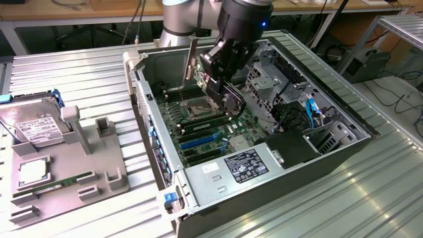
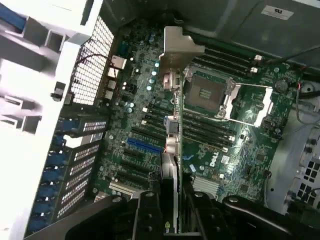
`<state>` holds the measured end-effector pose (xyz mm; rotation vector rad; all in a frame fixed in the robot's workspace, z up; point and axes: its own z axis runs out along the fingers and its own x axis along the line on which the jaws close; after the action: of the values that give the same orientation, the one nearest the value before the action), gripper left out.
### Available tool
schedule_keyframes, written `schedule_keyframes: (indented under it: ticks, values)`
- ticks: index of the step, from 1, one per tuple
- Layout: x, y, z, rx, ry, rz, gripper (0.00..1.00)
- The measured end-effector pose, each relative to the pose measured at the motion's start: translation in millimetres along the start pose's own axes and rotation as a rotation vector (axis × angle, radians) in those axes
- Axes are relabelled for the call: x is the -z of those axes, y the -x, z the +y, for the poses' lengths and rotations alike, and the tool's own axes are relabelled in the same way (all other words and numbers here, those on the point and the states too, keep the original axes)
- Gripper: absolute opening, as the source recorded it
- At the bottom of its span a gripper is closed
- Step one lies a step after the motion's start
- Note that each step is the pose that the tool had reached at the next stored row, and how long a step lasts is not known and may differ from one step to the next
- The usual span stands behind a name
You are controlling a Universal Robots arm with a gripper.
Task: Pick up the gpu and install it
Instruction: 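Insert the gpu into the slot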
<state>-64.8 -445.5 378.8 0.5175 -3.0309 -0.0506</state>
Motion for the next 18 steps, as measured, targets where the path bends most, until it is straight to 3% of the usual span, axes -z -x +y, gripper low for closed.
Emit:
schedule_keyframes:
  ticks: [2,3,18]
  values:
    - [-1.6,0.1,0.0,0.115,-0.0085,0.0011,0.27]
    - [-2.0,0.2,-0.1,0.148,-0.0109,0.0011,0.27]
    - [-5.4,0.4,-0.2,0.423,-0.0323,0.0003,0.27]
